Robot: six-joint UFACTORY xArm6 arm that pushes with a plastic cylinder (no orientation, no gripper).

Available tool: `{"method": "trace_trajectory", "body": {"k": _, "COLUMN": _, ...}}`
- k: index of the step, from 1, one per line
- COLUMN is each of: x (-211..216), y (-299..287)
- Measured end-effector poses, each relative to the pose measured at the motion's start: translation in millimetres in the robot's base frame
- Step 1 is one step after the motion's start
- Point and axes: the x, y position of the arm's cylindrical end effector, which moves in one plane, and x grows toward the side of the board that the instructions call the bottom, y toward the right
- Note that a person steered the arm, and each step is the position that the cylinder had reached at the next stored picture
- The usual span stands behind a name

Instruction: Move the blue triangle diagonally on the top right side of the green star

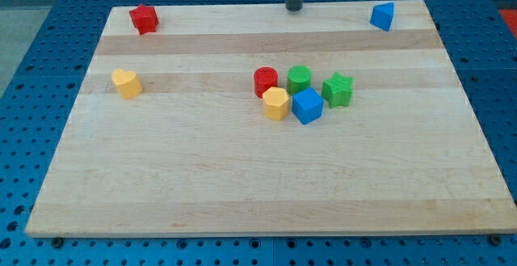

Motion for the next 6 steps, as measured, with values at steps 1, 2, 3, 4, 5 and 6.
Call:
{"method": "trace_trajectory", "body": {"k": 1, "x": 1, "y": 39}}
{"method": "trace_trajectory", "body": {"k": 2, "x": 0, "y": 91}}
{"method": "trace_trajectory", "body": {"k": 3, "x": 0, "y": 134}}
{"method": "trace_trajectory", "body": {"k": 4, "x": 5, "y": 153}}
{"method": "trace_trajectory", "body": {"k": 5, "x": 22, "y": 157}}
{"method": "trace_trajectory", "body": {"k": 6, "x": 38, "y": 164}}
